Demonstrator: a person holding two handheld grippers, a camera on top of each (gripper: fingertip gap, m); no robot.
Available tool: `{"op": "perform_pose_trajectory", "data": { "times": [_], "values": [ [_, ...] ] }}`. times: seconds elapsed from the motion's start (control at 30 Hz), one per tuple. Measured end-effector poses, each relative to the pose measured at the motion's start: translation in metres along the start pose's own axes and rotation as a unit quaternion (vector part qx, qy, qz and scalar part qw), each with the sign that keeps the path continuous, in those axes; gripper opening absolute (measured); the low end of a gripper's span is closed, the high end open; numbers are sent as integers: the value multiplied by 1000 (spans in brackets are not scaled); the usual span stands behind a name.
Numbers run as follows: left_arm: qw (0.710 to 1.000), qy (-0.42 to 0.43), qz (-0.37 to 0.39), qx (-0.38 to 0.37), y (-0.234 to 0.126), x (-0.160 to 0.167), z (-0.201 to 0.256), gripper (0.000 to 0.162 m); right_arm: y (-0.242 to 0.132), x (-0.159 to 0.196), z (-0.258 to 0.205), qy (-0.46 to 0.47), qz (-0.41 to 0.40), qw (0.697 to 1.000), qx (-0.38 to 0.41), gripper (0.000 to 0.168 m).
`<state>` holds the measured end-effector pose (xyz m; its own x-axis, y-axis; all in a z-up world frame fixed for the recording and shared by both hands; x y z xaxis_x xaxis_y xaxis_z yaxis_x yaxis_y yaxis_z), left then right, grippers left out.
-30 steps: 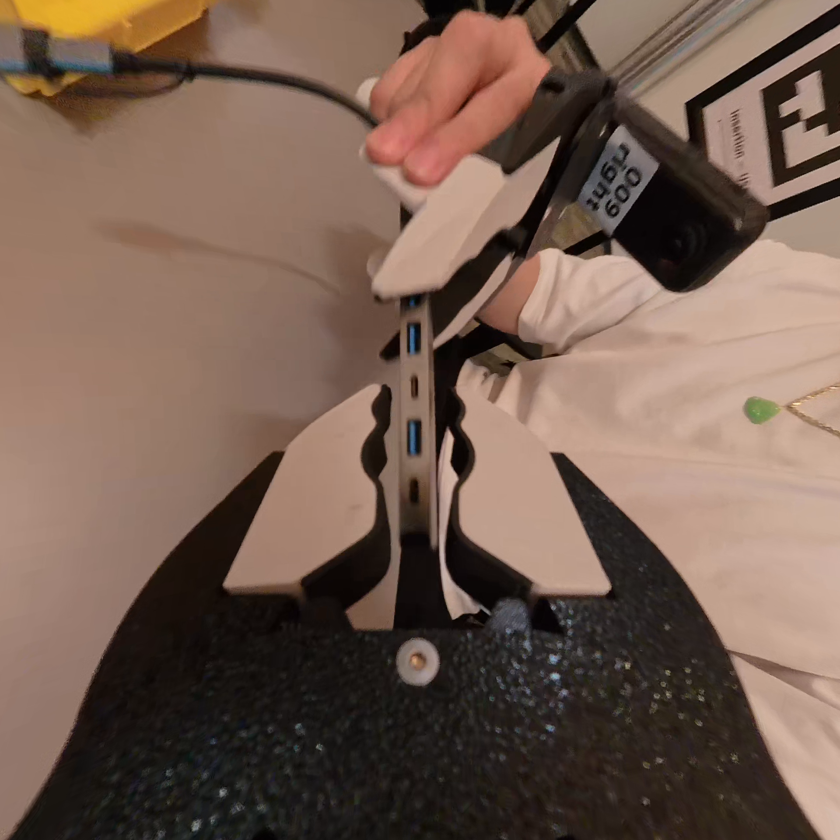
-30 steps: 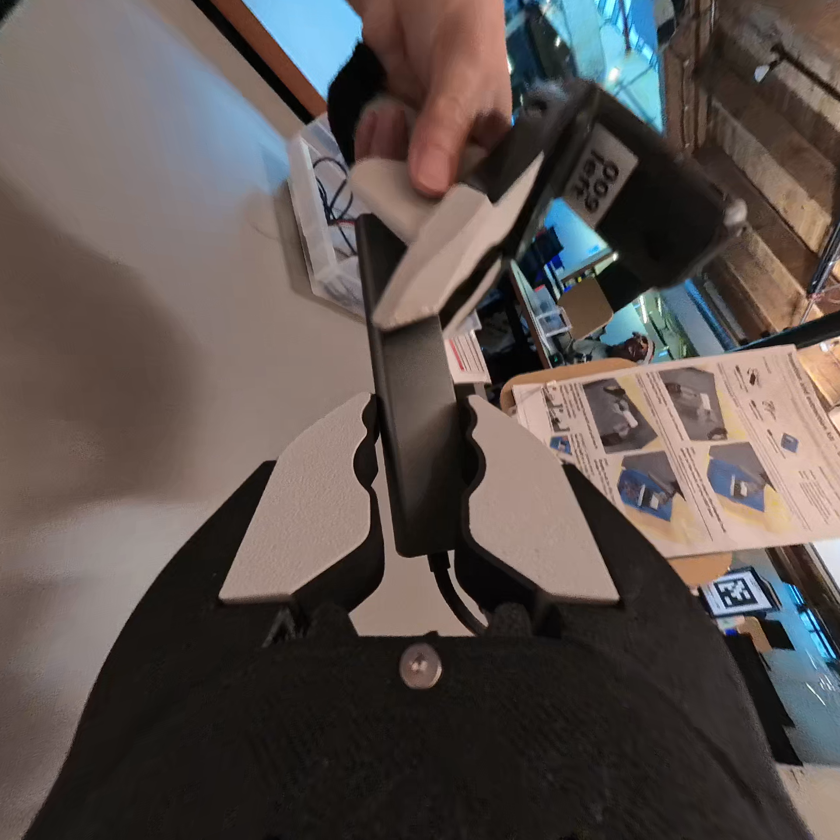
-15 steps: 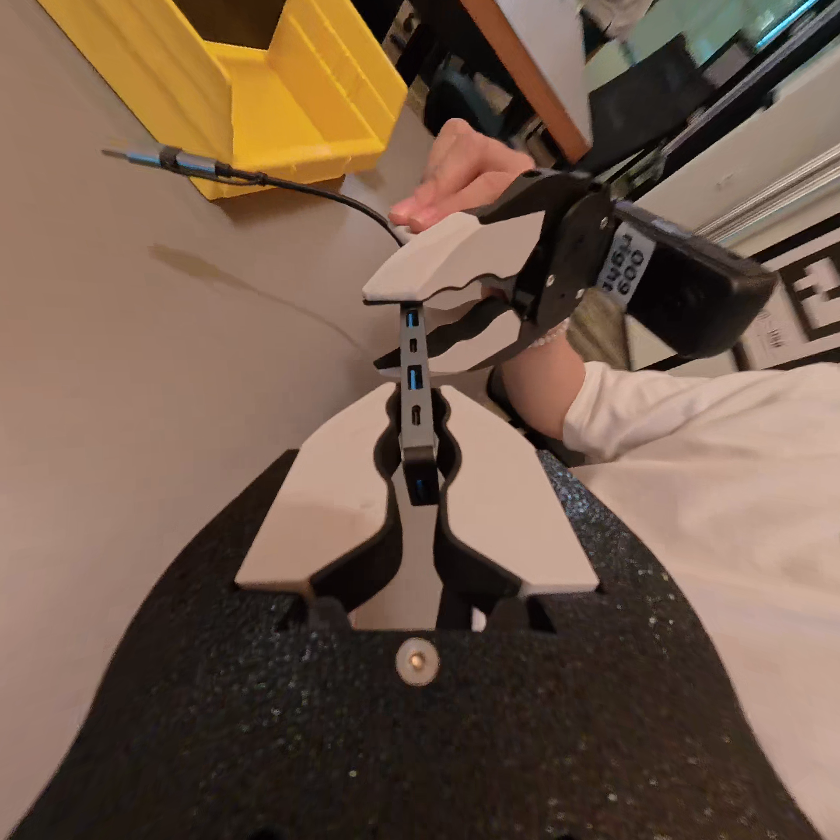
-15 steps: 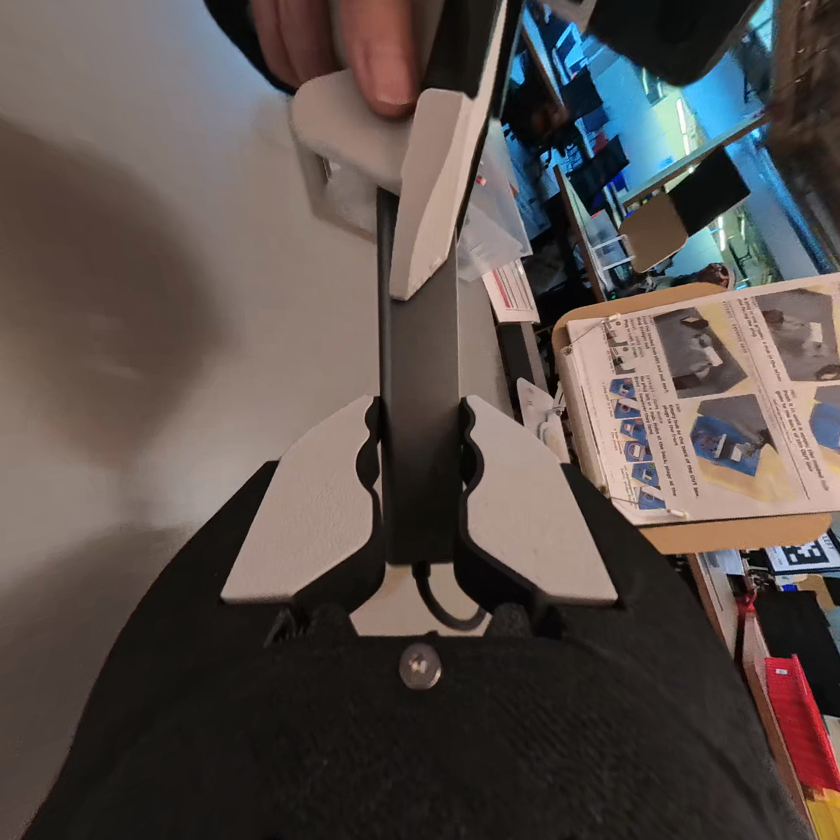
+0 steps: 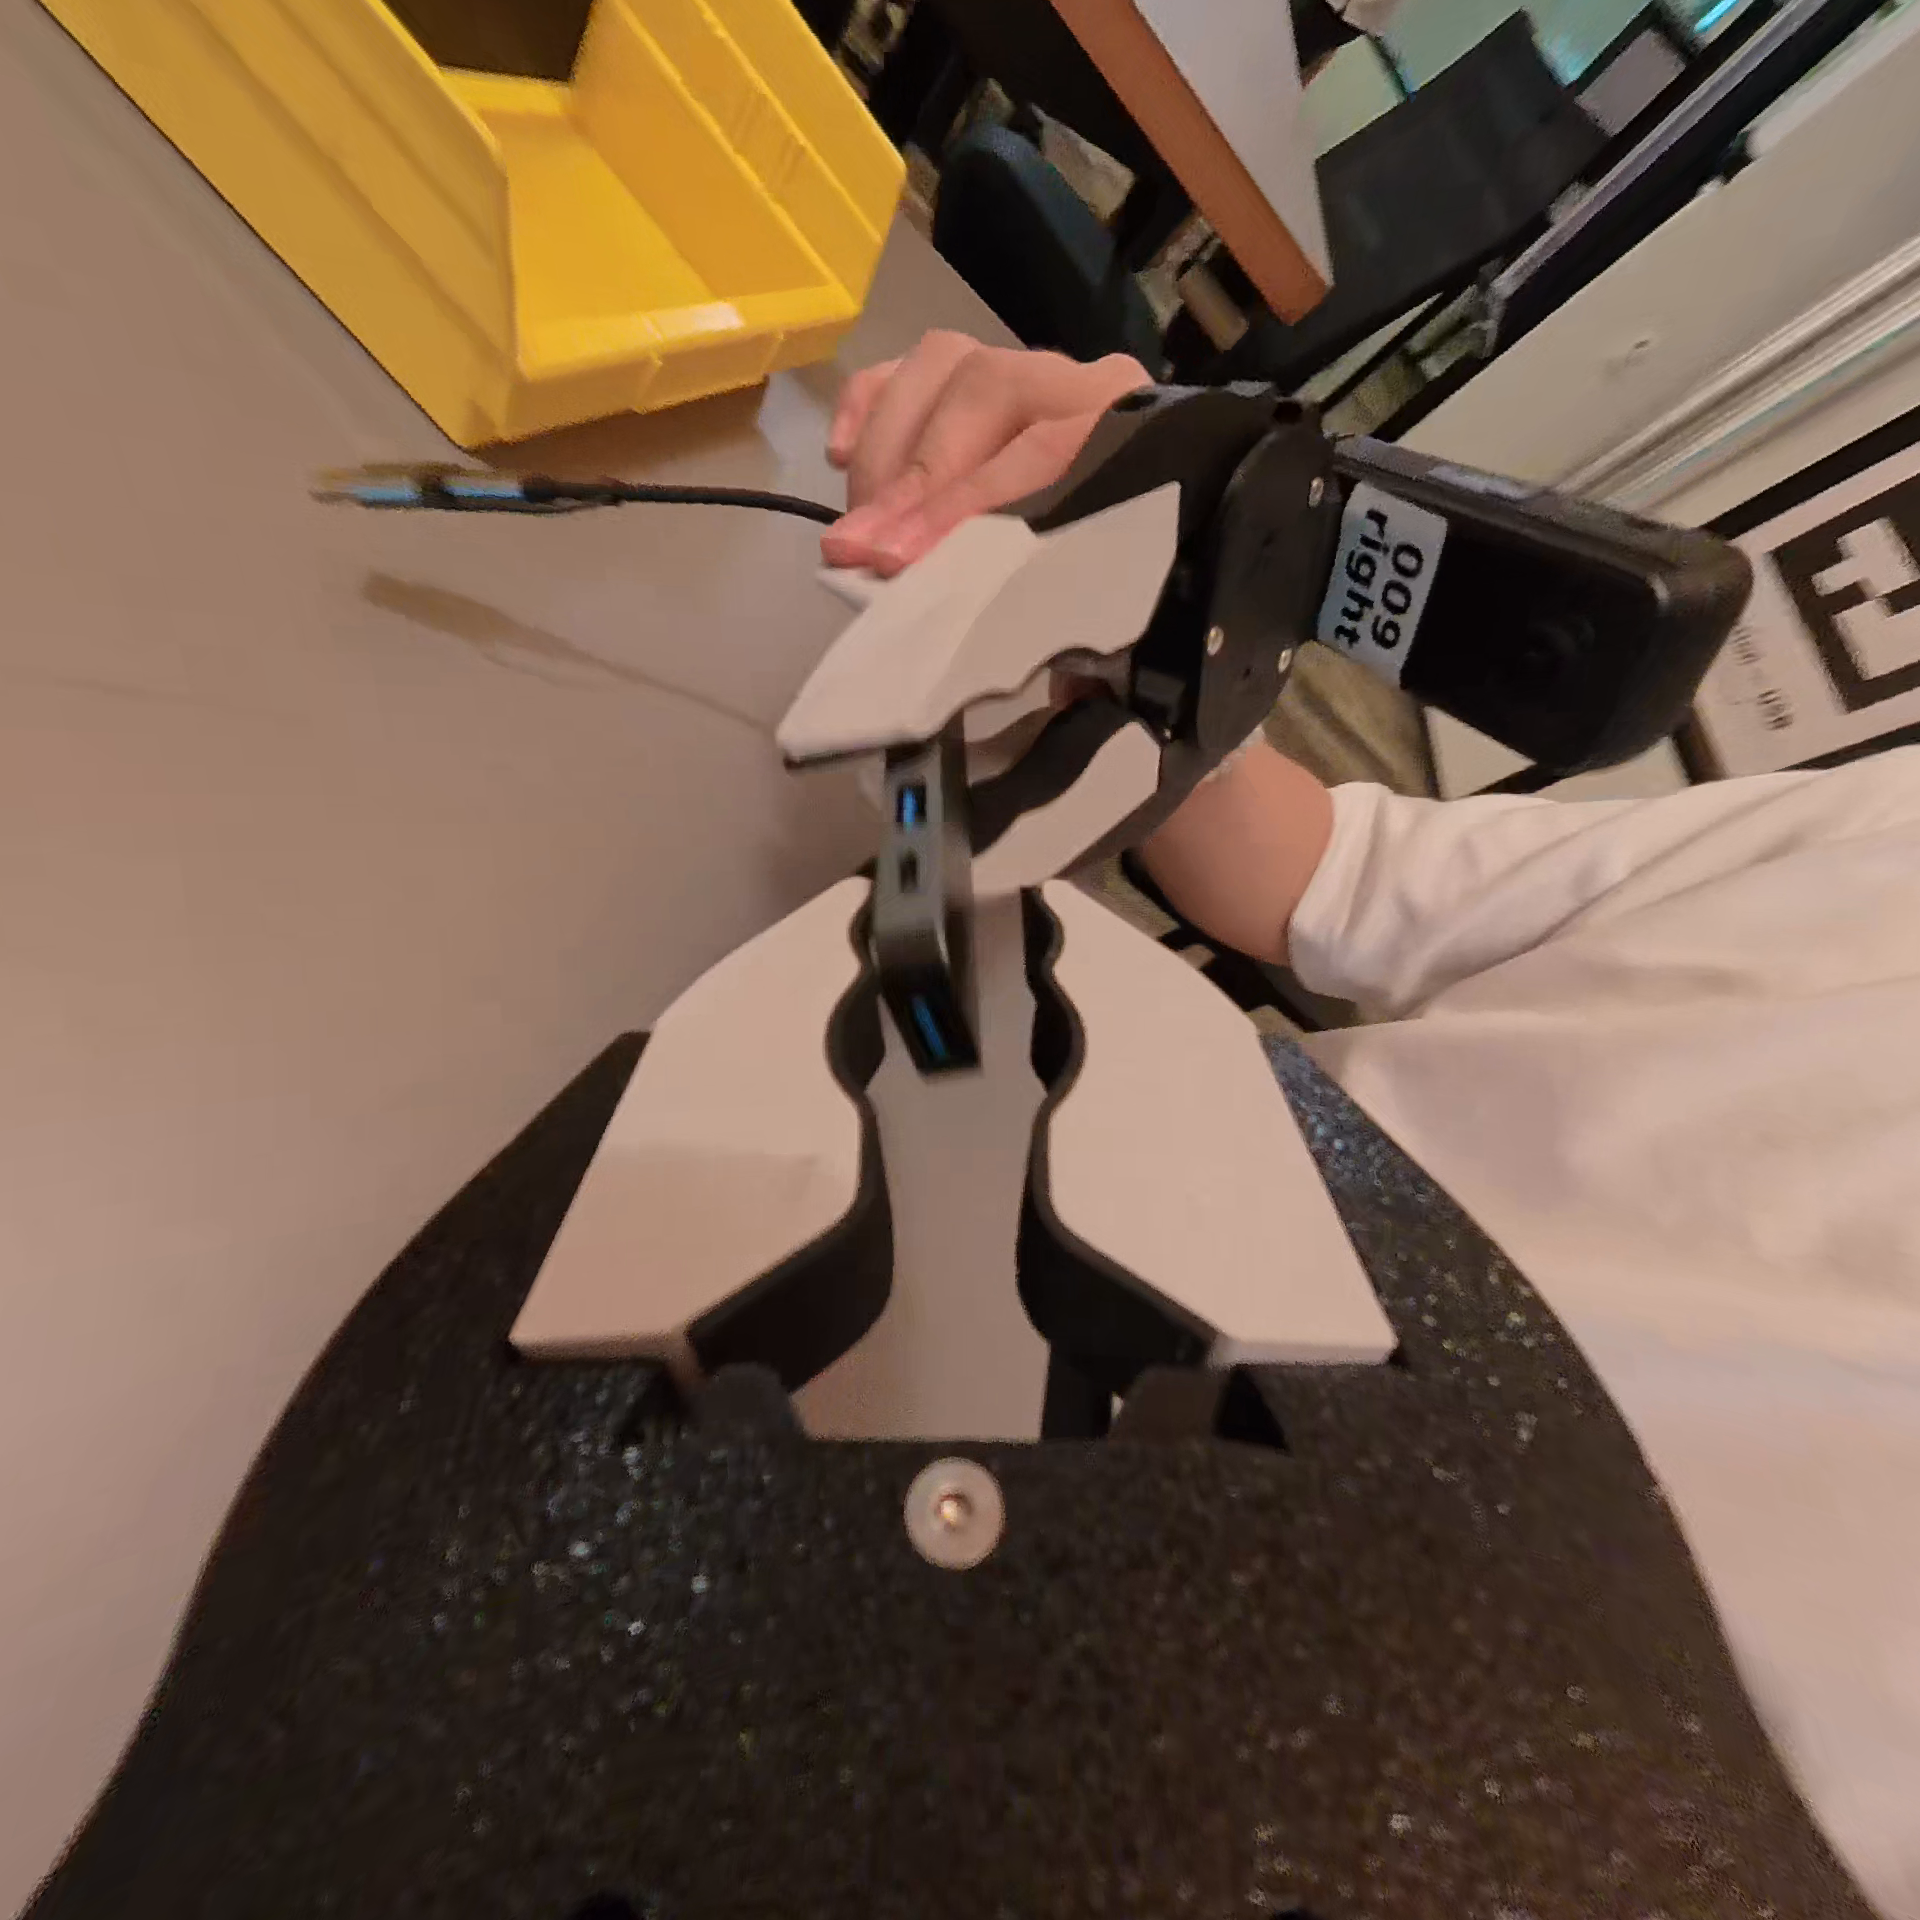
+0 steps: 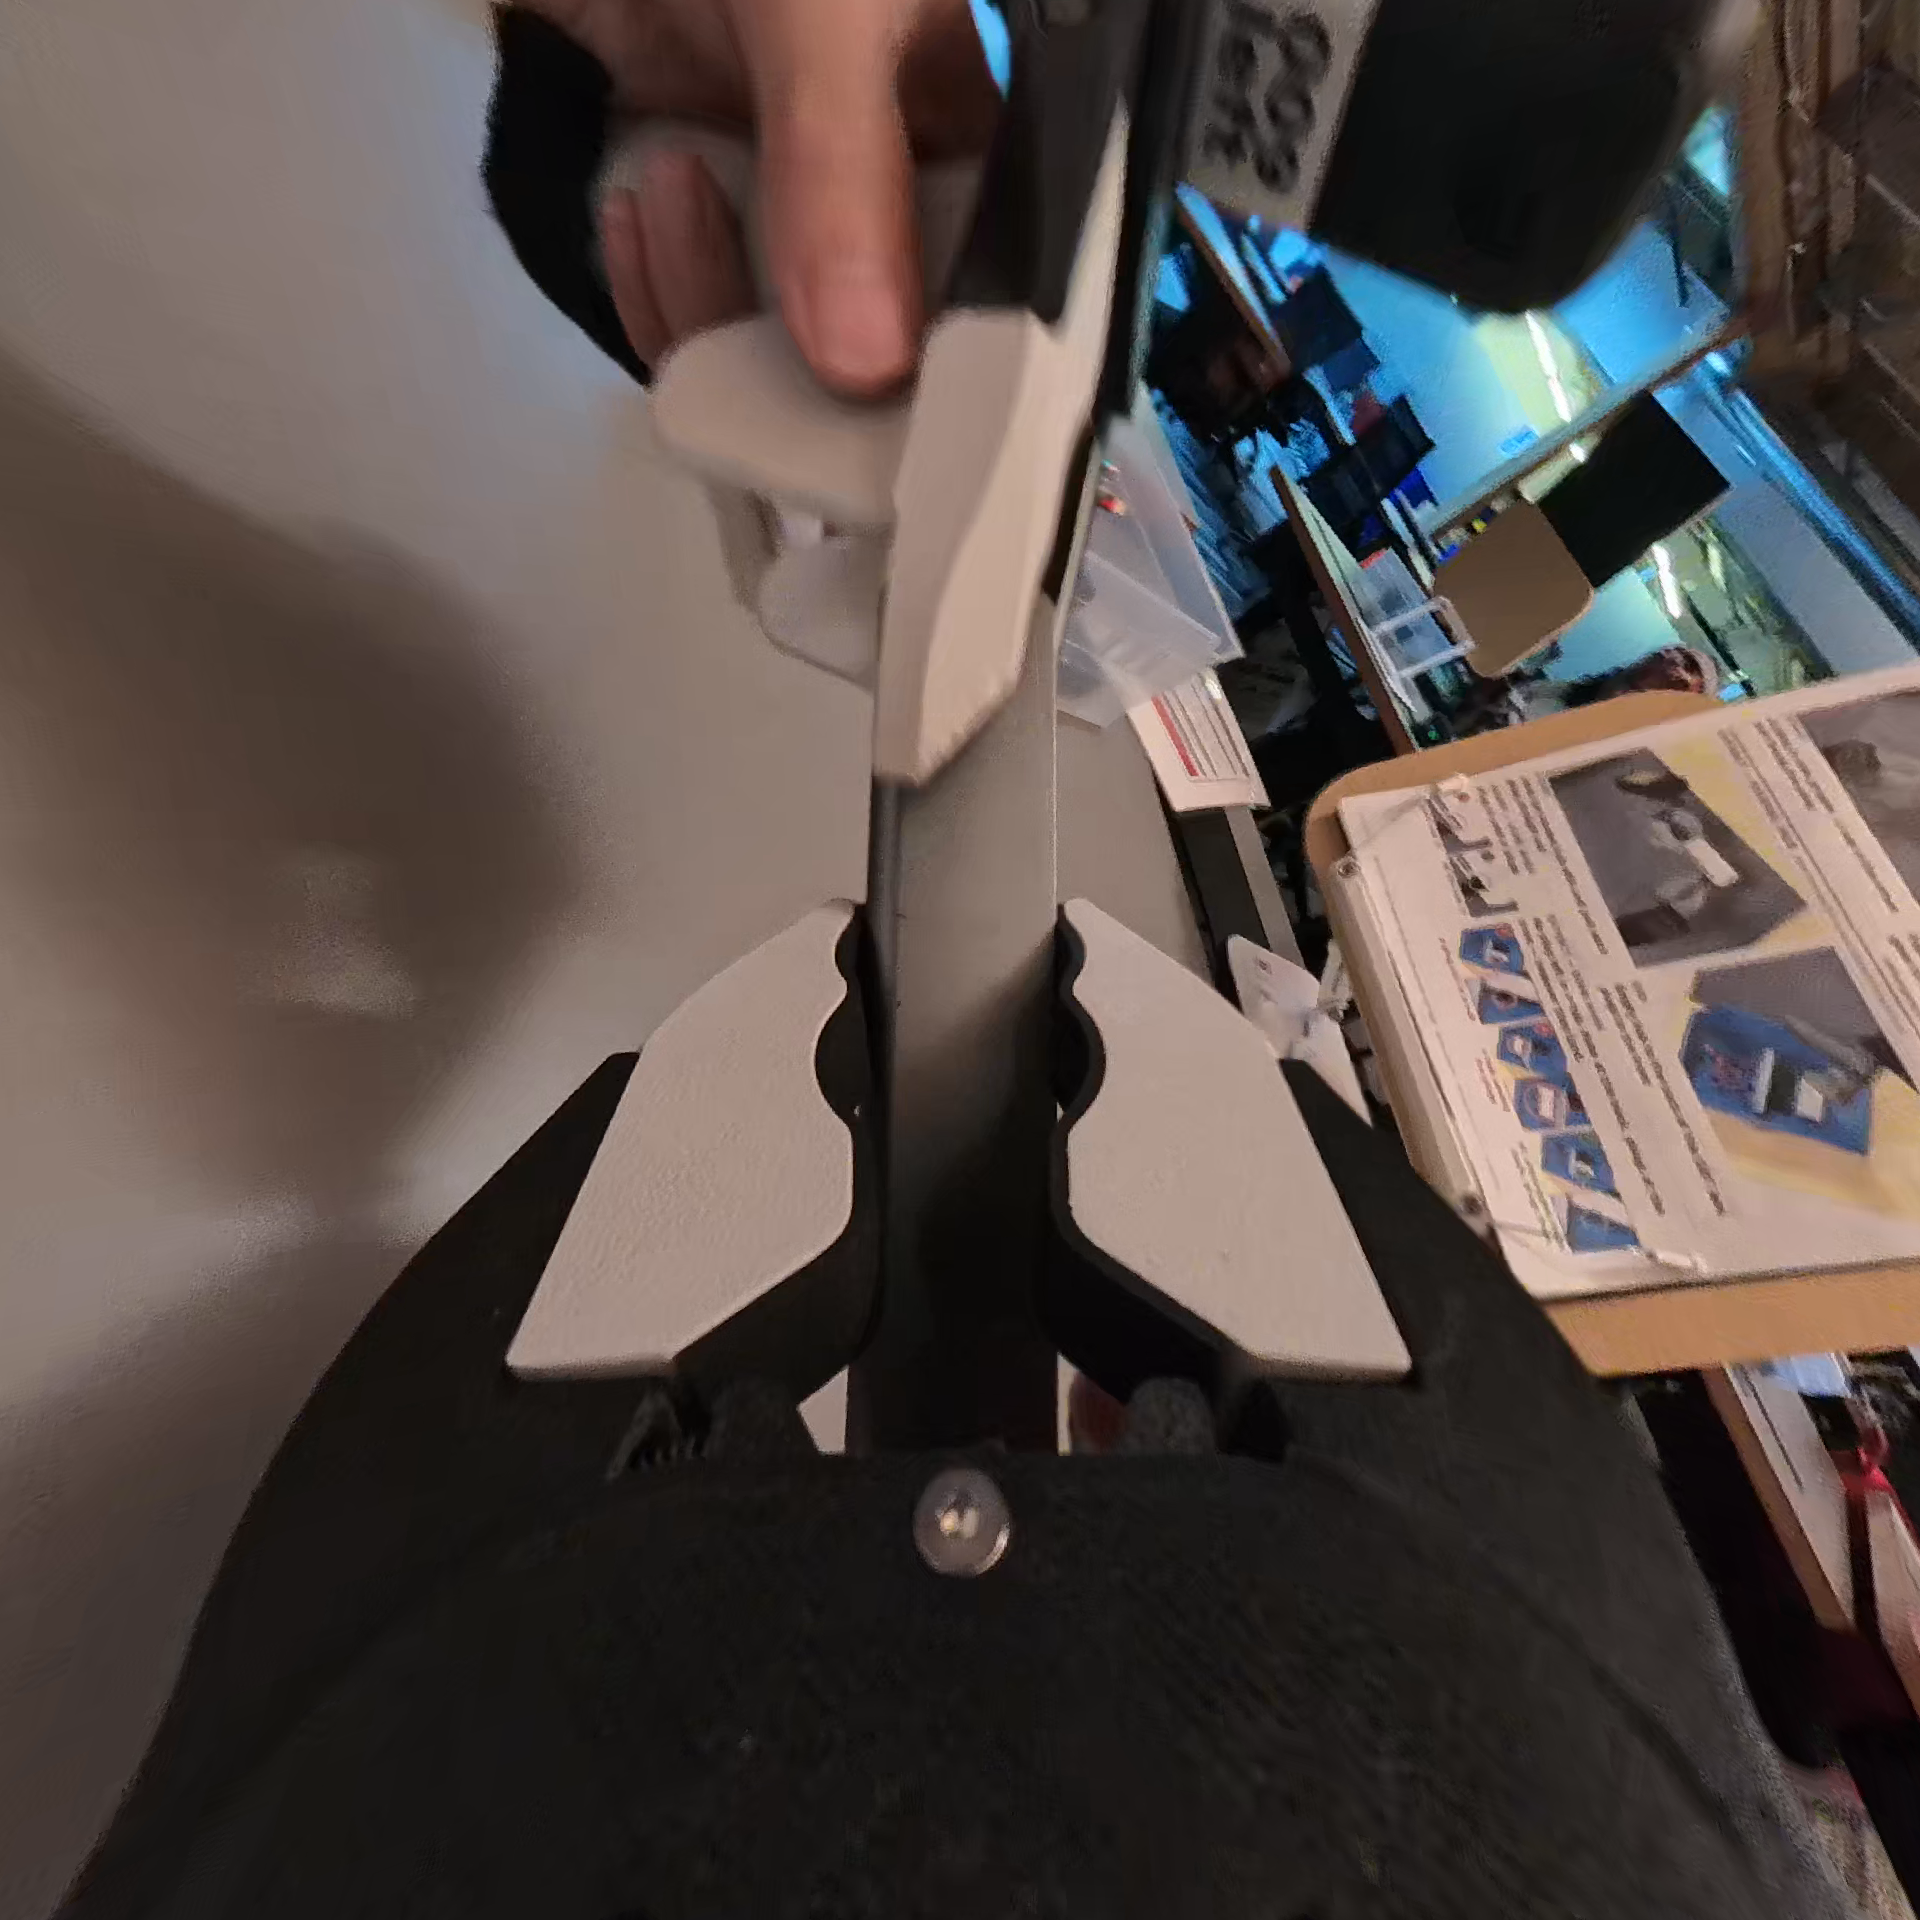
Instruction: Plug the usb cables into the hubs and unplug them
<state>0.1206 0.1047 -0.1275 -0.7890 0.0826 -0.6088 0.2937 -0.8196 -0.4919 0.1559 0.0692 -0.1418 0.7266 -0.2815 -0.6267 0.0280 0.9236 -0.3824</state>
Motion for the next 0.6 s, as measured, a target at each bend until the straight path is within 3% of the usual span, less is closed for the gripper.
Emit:
{"op": "perform_pose_trajectory", "data": {
  "times": [0.1, 0.2, 0.3, 0.4, 0.5, 0.6],
  "values": [
    [994, 45, 29, -96, -34, -7, -5, 31, -5, 14, 18, 47, -22, 998, 34, 32],
    [961, 50, 93, -257, -105, -14, -22, 34, -13, 25, 31, 91, -25, 994, 57, 32],
    [884, -27, 145, -444, -211, 3, -52, 44, -19, 27, 39, 121, -12, 990, 70, 31],
    [785, -156, 176, -573, -318, 55, -73, 43, -22, 28, 44, 133, -6, 988, 78, 31],
    [743, -269, 213, -575, -373, 108, -90, 39, -26, 30, 48, 146, 3, 986, 82, 31],
    [768, -325, 222, -504, -367, 133, -117, 38, -29, 28, 52, 162, 25, 983, 81, 31]
  ]
}}
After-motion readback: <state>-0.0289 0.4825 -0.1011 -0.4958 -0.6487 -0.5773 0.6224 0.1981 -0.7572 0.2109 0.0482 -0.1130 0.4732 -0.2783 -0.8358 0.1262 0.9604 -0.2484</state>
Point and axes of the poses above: each gripper's, where its closed fingertips meet, y out along the fingers, x out of its underside, z = x × y across the jaws, the point moved 3 cm from there along -y, back along the fingers, and after that the axes turned 7 degrees about -z, right-handed, at the moved point
